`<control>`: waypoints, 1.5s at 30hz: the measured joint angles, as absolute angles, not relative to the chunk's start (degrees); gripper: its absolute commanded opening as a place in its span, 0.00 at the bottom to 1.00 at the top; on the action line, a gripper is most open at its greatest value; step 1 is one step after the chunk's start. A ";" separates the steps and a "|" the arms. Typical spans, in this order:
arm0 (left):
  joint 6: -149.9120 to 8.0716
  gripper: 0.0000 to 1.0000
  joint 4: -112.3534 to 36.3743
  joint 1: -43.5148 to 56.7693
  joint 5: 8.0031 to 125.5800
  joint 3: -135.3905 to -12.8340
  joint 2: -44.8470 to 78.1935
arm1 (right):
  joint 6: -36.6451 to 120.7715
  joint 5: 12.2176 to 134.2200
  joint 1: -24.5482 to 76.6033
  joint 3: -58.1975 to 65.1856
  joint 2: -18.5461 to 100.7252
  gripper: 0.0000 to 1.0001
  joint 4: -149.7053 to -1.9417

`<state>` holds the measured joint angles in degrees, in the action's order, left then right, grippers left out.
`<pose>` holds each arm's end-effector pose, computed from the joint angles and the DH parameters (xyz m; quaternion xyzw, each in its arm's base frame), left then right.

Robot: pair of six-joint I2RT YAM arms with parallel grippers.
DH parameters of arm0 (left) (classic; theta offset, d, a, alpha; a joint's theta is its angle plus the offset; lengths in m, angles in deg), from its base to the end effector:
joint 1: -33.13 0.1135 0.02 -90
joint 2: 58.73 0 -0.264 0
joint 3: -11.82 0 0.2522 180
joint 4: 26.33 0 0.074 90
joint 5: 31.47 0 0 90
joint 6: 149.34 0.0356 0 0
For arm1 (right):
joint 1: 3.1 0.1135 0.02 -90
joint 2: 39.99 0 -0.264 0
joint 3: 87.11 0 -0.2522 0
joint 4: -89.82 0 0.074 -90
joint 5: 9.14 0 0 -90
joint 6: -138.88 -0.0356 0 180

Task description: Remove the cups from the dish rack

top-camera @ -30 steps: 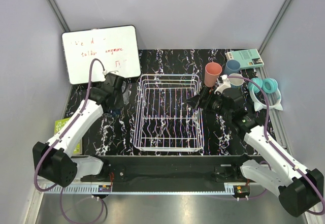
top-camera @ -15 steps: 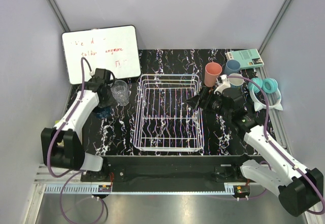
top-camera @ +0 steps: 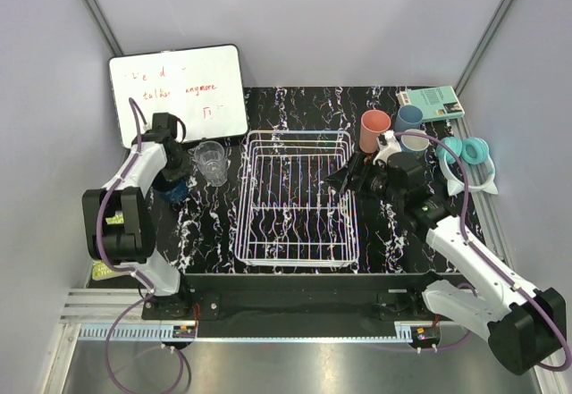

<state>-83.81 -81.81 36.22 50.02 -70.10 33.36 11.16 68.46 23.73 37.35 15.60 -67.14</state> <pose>0.3221 0.0227 0.2333 -0.2474 0.9430 0.0323 0.2201 0.1956 0.1075 0.2884 0.0194 0.8313 0.3688 0.4153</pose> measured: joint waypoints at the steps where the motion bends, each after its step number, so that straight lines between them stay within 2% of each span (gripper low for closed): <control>1: -83.92 0.00 -81.37 36.26 50.45 -70.13 34.17 | 11.25 68.19 23.73 37.26 15.84 0.93 -67.12; 9: -84.47 0.00 -78.75 36.44 51.48 -70.19 39.77 | 11.36 67.65 23.73 36.47 17.24 0.93 -67.29; 20: -85.03 0.01 -77.50 36.61 50.65 -70.19 40.14 | 11.38 66.64 23.73 36.47 17.42 0.93 -67.56; 30: -86.21 0.30 -76.95 36.59 46.74 -68.42 36.03 | 11.29 66.29 23.73 36.47 18.68 0.93 -67.82; 31: -86.21 0.38 -76.80 36.59 46.45 -68.42 35.11 | 11.29 66.27 23.73 36.47 18.81 0.93 -67.86; 33: -86.24 0.44 -76.74 36.57 46.26 -68.42 32.84 | 11.12 66.23 23.73 36.47 18.90 0.93 -68.01; 36: -86.37 0.59 -76.54 36.57 46.10 -68.46 29.60 | 11.03 66.20 23.73 36.47 18.90 0.93 -68.08; 45: -87.63 0.76 -78.79 33.71 44.99 -71.39 23.77 | 11.12 66.20 23.73 36.34 18.95 0.95 -68.08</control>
<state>-87.63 -78.79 33.71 44.99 -71.39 23.77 11.12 66.20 23.73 36.34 18.95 -68.08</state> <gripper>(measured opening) 0.709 0.932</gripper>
